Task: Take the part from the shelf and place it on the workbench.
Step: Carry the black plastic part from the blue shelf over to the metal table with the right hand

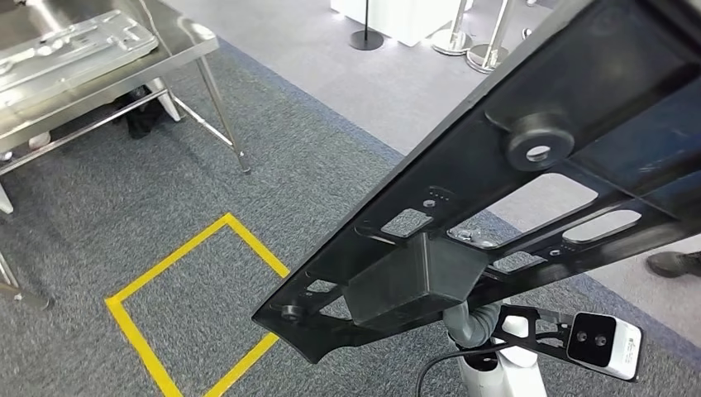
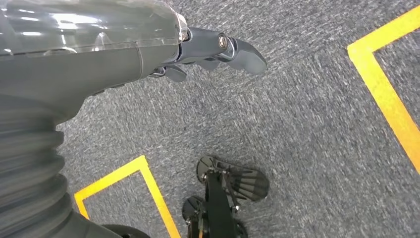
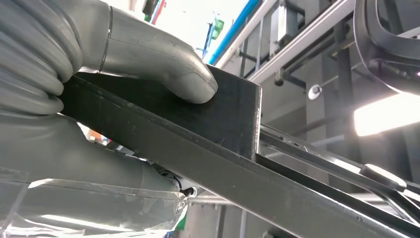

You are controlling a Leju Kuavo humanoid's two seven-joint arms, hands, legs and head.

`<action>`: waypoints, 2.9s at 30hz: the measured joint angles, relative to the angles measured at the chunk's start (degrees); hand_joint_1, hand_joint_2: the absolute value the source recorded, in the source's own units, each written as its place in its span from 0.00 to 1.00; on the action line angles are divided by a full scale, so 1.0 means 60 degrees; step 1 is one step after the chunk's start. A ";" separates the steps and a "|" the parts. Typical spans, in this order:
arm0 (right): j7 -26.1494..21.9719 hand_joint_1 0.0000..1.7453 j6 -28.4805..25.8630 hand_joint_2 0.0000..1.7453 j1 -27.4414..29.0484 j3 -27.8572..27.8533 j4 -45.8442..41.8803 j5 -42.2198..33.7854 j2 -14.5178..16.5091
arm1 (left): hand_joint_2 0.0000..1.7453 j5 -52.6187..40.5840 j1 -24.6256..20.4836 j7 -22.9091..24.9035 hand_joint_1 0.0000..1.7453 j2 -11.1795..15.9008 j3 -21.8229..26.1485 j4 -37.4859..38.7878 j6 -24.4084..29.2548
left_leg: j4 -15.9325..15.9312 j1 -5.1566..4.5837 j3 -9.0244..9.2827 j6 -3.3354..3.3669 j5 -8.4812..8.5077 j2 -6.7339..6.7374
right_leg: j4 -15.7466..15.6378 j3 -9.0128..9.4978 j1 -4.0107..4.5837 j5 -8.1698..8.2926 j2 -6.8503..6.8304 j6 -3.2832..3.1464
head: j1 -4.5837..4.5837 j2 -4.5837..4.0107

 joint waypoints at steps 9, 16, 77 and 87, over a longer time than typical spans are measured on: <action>-0.0006 1.00 0.0016 1.00 0.0084 -0.0186 -0.0006 0.0041 0.0070 | 1.00 0.0011 -0.0042 -0.0035 0.00 -0.0007 -0.0021 0.0000 -0.0014 | -0.0124 0.0057 0.0019 0.0325 0.0146 -0.1067 | 0.2563 -0.1201 -0.0100 -0.1140 0.1032 0.0299 | 0.0001 0.0000; -0.0003 1.00 0.0113 1.00 0.0180 -0.0258 -0.0017 0.0058 0.0102 | 1.00 0.0028 -0.0018 -0.0039 0.00 -0.0015 -0.0080 0.0000 -0.0043 | 0.0062 0.0088 -0.0140 0.0026 0.0104 -0.1892 | 0.0197 -0.0234 -0.0167 0.0044 0.1745 0.0153 | 0.0001 0.0000; -0.0003 1.00 0.0661 1.00 0.0197 -0.1022 -0.0257 0.0141 0.0540 | 1.00 0.0467 -0.0100 -0.0248 0.00 -0.0056 0.0065 0.0007 -0.0704 | -0.0092 -0.0011 0.0157 0.0107 -0.0083 -0.0880 | 0.0017 -0.0168 0.0010 0.0106 0.1105 0.0005 | 0.0001 0.0000; -0.0001 1.00 0.0534 1.00 0.0213 -0.0963 -0.0311 0.0110 0.0536 | 1.00 0.0354 -0.0065 -0.0335 0.00 -0.0040 0.0062 0.0007 -0.0801 | 0.2246 0.0094 -0.1144 -0.0244 -0.0717 -0.0753 | -0.0139 0.0148 -0.0067 -0.0001 0.1031 -0.0236 | -0.0003 0.0000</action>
